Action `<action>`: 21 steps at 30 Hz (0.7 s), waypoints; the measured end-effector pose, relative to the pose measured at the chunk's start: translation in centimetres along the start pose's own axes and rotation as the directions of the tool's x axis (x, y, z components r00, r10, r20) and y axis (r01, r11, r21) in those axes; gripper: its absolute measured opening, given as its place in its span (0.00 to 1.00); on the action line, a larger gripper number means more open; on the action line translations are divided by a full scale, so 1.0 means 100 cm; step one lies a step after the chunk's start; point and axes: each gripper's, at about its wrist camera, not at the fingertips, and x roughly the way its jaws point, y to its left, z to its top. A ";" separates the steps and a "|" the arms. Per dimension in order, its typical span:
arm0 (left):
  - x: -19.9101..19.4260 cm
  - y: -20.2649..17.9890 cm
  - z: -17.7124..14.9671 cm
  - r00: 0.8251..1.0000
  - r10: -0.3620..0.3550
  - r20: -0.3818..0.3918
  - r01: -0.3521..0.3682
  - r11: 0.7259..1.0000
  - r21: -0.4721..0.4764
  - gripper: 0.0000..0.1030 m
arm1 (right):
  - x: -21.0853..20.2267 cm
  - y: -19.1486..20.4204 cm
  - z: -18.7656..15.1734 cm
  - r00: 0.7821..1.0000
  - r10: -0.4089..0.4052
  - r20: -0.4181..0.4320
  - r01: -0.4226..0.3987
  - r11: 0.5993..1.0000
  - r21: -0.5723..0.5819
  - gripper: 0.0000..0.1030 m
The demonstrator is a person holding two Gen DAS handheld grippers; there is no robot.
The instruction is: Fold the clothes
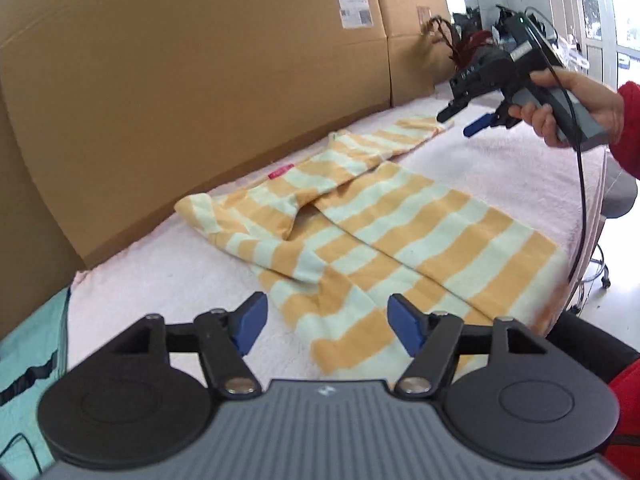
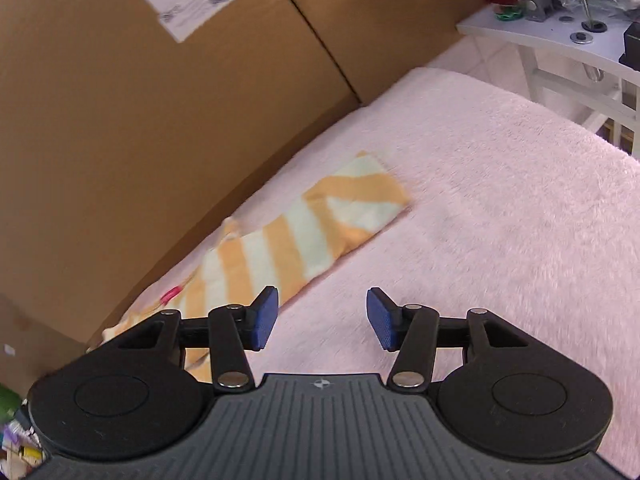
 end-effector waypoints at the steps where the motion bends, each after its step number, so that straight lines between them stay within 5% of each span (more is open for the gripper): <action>1: 0.013 -0.002 0.003 1.000 -0.004 -0.031 0.005 1.000 0.016 0.62 | 0.007 -0.007 0.005 1.000 -0.003 0.020 0.002 0.998 0.064 0.47; 4: 0.029 -0.003 0.001 0.998 -0.026 -0.064 0.027 1.000 0.014 0.63 | 0.026 -0.011 0.019 0.997 -0.026 0.066 0.017 0.990 0.141 0.48; 10: 0.030 -0.002 -0.001 0.997 -0.013 -0.072 0.013 1.000 0.006 0.72 | 0.062 -0.004 0.039 0.978 -0.081 0.191 0.063 0.993 0.099 0.47; 13: 0.032 0.002 0.000 0.996 -0.023 -0.083 0.021 0.999 -0.025 0.73 | 0.073 -0.006 0.046 0.965 -0.112 0.239 0.095 0.992 0.081 0.27; 14: 0.032 0.002 -0.001 0.996 -0.021 -0.084 0.019 0.999 -0.027 0.74 | 0.077 -0.006 0.049 0.967 -0.121 0.224 0.110 0.992 0.057 0.10; 18: 0.033 0.004 0.000 0.995 -0.023 -0.096 0.020 0.999 -0.033 0.77 | 0.077 -0.012 0.065 0.992 0.002 0.130 -0.009 0.999 0.054 0.10; 21: 0.034 0.002 0.004 0.994 -0.022 -0.108 0.020 1.000 -0.012 0.77 | 0.051 -0.012 0.079 0.977 0.061 0.205 -0.068 0.997 0.028 0.09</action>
